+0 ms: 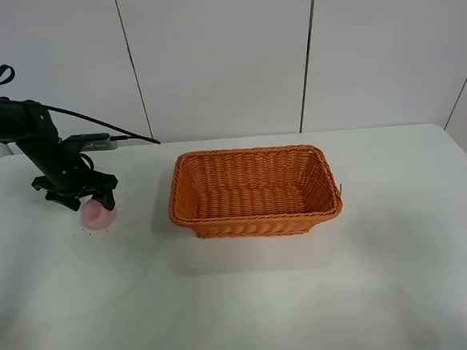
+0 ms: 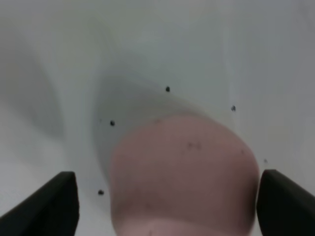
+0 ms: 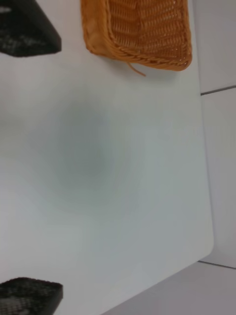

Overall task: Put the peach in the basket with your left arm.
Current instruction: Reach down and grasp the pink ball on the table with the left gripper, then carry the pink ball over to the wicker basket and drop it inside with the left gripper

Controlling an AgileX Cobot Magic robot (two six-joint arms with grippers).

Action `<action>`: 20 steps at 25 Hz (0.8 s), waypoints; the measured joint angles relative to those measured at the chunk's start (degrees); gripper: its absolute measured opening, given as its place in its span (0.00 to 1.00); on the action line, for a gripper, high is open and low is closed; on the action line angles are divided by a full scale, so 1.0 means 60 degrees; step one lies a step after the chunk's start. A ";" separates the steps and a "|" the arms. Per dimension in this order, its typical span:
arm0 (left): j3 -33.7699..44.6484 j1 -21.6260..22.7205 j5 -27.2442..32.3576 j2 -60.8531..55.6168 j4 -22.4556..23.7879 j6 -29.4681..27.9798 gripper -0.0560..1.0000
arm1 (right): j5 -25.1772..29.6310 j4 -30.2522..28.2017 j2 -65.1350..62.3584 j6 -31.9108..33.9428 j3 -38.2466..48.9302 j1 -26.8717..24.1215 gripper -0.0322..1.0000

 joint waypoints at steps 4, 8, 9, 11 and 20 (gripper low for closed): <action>0.0000 0.0000 -0.0092 0.0147 -0.0214 0.0000 0.85 | 0.0000 0.0000 0.0000 0.0000 0.0000 0.0000 0.70; 0.0000 0.0000 -0.0077 0.0332 -0.0300 0.0000 0.85 | 0.0000 0.0000 0.0000 0.0000 0.0000 0.0000 0.70; 0.0000 0.0000 -0.0038 0.0365 -0.0300 0.0000 0.83 | 0.0000 0.0000 0.0000 0.0000 0.0000 0.0000 0.70; 0.0000 0.0000 -0.0005 0.0379 -0.0300 0.0000 0.74 | 0.0000 0.0000 0.0000 0.0000 0.0000 0.0000 0.70; -0.0953 0.0000 0.1355 0.0081 -0.0291 -0.0057 0.18 | 0.0000 0.0000 0.0000 0.0000 0.0000 0.0000 0.70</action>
